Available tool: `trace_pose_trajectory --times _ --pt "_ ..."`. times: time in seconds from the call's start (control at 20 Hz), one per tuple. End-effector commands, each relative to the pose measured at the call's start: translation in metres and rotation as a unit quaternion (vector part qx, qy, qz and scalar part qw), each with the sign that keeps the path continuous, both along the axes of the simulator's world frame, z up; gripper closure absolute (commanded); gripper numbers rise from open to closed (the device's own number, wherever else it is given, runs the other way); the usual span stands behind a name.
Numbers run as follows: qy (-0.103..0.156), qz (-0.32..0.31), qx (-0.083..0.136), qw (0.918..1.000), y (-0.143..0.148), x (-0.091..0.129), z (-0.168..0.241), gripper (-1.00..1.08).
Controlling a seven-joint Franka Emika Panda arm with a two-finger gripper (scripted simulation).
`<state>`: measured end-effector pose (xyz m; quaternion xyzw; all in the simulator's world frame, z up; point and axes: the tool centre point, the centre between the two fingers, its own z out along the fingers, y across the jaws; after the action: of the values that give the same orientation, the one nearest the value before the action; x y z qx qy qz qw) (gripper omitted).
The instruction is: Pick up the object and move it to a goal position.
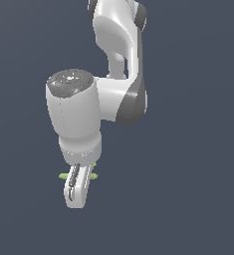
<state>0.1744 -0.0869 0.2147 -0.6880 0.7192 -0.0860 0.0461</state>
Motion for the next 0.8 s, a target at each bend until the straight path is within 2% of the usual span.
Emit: trace_pose_trajectory --times 0.0,0.3,0.55,0.75 --pt "-0.029 -0.031 0.011 0.999 -0.009 0.005 0.021 1.08" --pt "-0.1 -0.108 0.036 0.9884 -0.033 0.008 0.072 1.08" --pt "-0.158 -0.17 0.056 0.9711 -0.055 0.001 0.112 1.08" --pt "-0.19 -0.204 0.068 0.9579 -0.067 -0.006 0.134 1.08"
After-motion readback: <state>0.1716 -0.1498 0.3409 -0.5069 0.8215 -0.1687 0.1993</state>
